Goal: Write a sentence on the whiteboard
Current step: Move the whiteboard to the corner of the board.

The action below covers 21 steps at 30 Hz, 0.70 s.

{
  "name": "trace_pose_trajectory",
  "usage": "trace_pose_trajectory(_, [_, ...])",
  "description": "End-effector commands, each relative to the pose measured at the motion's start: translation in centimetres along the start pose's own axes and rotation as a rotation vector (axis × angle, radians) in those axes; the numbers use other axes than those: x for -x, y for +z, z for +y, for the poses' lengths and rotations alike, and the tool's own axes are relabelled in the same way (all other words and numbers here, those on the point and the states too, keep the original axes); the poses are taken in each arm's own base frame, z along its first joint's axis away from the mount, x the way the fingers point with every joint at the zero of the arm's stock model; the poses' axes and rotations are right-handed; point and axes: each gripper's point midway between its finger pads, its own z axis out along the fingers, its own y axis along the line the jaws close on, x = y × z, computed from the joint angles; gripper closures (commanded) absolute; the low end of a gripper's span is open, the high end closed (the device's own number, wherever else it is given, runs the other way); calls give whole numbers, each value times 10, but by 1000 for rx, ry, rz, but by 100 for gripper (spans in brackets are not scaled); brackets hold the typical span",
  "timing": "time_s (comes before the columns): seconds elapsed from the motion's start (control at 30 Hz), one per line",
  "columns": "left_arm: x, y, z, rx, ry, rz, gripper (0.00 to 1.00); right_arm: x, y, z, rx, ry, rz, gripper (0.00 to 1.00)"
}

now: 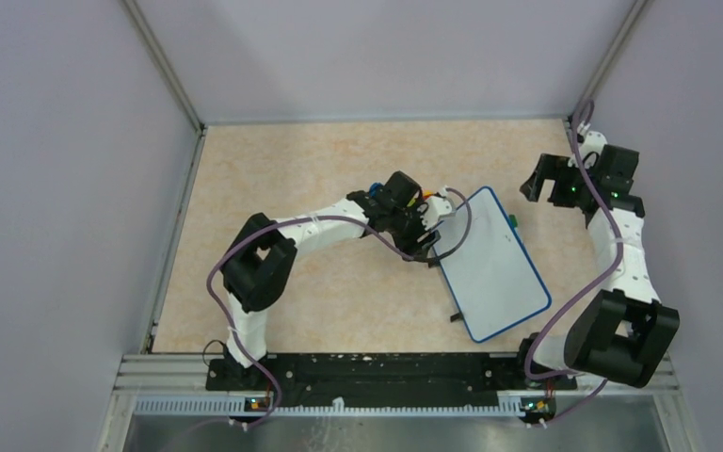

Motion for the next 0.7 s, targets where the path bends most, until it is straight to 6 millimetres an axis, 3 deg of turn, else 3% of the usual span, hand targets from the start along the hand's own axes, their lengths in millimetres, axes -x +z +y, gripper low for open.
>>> trace_pose_trajectory(0.0, [12, 19, -4, 11, 39, -44, 33, 30, -10, -1, -3, -16, -75, 1])
trace_pose_trajectory(0.47, [4, 62, -27, -7, 19, -18, 38, 34, -14, -4, -1, -1, -82, 1])
trace_pose_trajectory(0.67, [-2, 71, -21, 39, -53, 4, 46, 33, -13, -4, 1, 3, -77, 1])
